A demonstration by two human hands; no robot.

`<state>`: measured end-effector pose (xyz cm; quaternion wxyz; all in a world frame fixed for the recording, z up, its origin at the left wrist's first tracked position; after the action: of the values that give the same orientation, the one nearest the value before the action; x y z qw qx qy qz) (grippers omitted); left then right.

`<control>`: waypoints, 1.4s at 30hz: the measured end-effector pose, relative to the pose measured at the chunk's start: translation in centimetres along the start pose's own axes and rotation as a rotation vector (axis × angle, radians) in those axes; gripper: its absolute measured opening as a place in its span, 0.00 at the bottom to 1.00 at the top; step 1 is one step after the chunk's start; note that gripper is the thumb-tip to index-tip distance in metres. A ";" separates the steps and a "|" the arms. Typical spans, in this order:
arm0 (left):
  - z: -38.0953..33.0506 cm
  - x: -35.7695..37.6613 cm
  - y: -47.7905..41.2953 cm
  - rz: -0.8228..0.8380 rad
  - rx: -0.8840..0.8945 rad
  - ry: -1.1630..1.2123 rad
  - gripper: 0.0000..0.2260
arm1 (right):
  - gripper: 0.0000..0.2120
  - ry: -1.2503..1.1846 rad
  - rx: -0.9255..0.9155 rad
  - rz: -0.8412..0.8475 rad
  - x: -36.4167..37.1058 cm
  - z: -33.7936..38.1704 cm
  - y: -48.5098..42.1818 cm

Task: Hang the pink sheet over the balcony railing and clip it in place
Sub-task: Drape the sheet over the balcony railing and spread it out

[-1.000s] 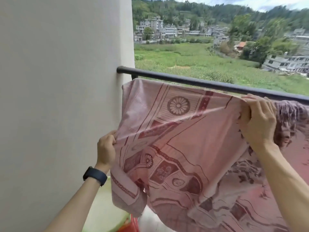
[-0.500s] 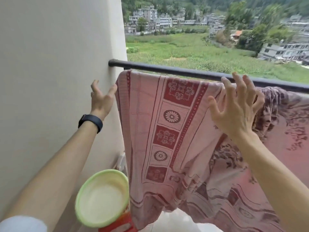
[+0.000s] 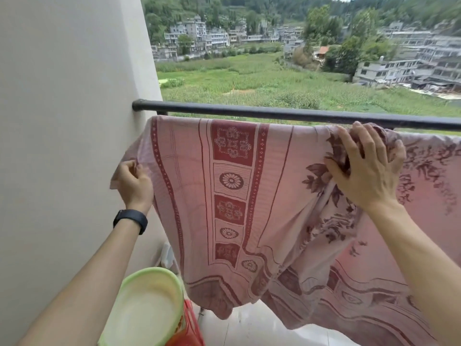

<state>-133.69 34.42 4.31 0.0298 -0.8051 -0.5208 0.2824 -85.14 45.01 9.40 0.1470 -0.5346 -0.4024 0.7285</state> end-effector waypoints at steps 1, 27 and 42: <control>1.4 0.1 0.5 0.012 -0.027 -0.027 0.06 | 0.34 -0.047 0.024 -0.021 -0.1 -0.4 0.9; -15.2 16.0 23.9 0.537 0.814 -0.750 0.17 | 0.07 -0.429 0.560 -0.032 -4.2 -8.5 11.5; -11.7 8.1 15.2 0.610 0.595 -0.747 0.30 | 0.25 -0.658 0.705 0.192 -0.8 -5.7 12.2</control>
<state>-113.06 37.33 5.49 -0.0137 -0.7214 -0.1379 0.6785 -77.07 39.21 0.25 0.1163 -0.2287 -0.1052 0.9608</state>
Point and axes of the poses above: each hand's wrist, its own y-axis away from the middle knuckle, its own x-axis out of the palm, z = x × y, the point moved 5 cm from there along -y, towards the middle knuckle, and after that the axes turned 12 degrees about -y, right-handed, at the moved point
